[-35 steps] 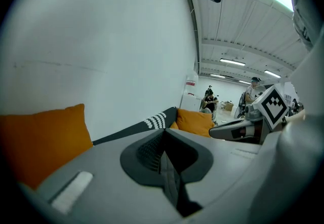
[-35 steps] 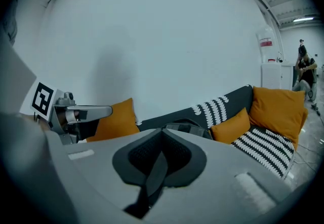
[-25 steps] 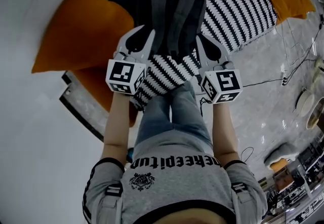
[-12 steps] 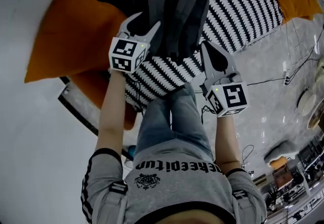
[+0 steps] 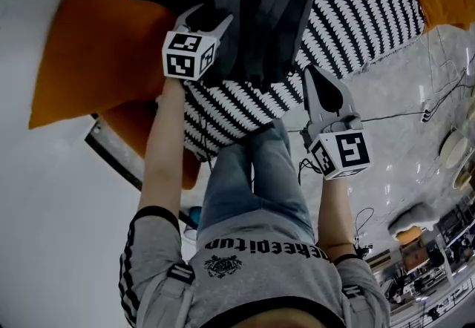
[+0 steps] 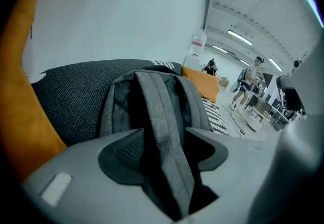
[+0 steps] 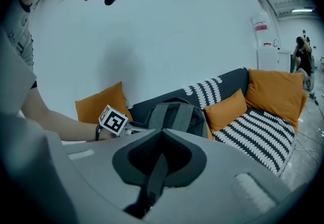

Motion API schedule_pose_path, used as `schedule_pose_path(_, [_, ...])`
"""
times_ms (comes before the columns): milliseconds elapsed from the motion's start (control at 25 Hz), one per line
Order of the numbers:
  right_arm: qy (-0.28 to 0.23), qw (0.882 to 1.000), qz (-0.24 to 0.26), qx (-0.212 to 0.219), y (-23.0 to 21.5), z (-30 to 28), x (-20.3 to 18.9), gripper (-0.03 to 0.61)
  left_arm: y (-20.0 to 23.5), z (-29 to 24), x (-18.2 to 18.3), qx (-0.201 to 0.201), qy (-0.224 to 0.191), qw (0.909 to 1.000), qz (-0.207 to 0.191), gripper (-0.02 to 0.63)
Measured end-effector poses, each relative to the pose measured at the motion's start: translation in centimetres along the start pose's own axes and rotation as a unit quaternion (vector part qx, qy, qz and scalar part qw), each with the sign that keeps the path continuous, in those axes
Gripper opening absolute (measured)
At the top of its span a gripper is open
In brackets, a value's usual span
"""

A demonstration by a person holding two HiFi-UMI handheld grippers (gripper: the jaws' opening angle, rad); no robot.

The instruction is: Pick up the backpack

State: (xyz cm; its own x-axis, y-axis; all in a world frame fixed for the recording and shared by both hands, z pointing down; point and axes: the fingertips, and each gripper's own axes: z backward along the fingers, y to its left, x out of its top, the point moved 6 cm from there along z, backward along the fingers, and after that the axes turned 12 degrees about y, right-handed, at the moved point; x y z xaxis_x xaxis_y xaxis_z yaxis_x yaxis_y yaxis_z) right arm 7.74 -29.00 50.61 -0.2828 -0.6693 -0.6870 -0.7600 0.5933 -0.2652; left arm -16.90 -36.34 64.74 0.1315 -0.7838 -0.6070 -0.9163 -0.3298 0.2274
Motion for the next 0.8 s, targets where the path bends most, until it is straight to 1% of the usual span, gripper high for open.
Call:
schedule_pose_path(240, [0.005, 1.0, -0.015, 0.0, -0.9, -0.2, 0.0, 0.003, 0.5, -1.7, 1.5, -0.003, 0.004, 1.0, -0.003, 0.273])
schedule_pose_path(400, [0.003, 1.0, -0.016, 0.001, -1.3, -0.1, -0.1, 0.003, 0.0, -2.7, 1.4, -0.009, 0.008, 0.9999, -0.001, 0.271])
schedule_pose_path(520, [0.002, 1.0, -0.013, -0.001, -1.5, -0.2, 0.1, 0.003, -0.4, -3.2, 1.6, -0.013, 0.012, 0.9998, -0.002, 0.257])
schedule_pose_path(680, [0.003, 1.0, -0.013, 0.003, -1.5, -0.3, -0.4, 0.003, -0.8, -3.4, 1.3, -0.006, 0.021, 0.9997, 0.004, 0.167])
schedule_pose_path(800, [-0.002, 1.0, -0.017, 0.005, -1.7, -0.2, -0.6, 0.003, -1.3, -2.9, 1.4, 0.012, 0.021, 0.9996, -0.015, 0.068])
